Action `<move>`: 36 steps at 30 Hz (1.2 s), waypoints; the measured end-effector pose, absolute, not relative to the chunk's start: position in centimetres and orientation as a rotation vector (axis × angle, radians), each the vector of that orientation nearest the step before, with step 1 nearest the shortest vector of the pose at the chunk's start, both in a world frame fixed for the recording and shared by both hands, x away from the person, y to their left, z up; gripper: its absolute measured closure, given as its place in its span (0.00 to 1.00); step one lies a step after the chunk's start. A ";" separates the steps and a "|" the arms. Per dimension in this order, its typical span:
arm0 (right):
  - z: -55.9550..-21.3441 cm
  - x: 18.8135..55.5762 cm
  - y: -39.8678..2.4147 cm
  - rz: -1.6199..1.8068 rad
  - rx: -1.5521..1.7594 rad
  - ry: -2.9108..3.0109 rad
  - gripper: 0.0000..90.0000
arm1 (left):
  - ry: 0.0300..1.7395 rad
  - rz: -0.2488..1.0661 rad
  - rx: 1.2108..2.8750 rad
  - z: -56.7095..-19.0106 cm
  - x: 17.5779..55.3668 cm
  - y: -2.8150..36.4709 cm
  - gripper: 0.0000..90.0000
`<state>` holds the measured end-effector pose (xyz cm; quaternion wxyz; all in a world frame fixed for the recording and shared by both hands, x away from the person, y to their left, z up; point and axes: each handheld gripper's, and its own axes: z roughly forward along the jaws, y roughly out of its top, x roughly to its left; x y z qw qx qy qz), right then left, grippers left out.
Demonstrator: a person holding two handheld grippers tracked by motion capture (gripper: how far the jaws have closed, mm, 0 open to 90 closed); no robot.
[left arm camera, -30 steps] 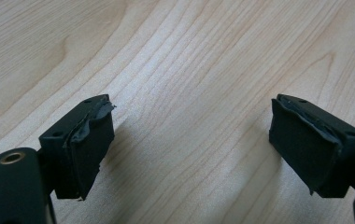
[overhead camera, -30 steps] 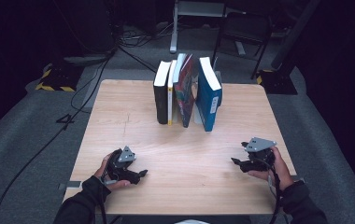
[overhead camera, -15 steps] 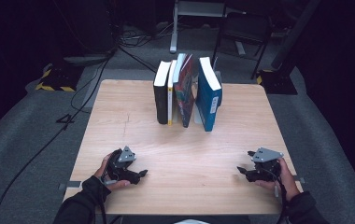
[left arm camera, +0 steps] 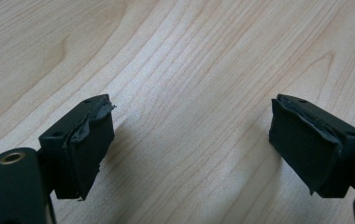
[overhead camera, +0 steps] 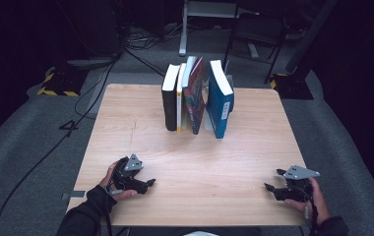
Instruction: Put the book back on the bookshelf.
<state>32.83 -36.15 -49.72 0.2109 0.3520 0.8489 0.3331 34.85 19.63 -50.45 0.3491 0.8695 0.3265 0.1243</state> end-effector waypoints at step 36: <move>-50.5 32.4 -38.1 1.043 1.104 2.340 0.24 | 0.853 0.322 2.251 -50.5 34.6 19.8 0.16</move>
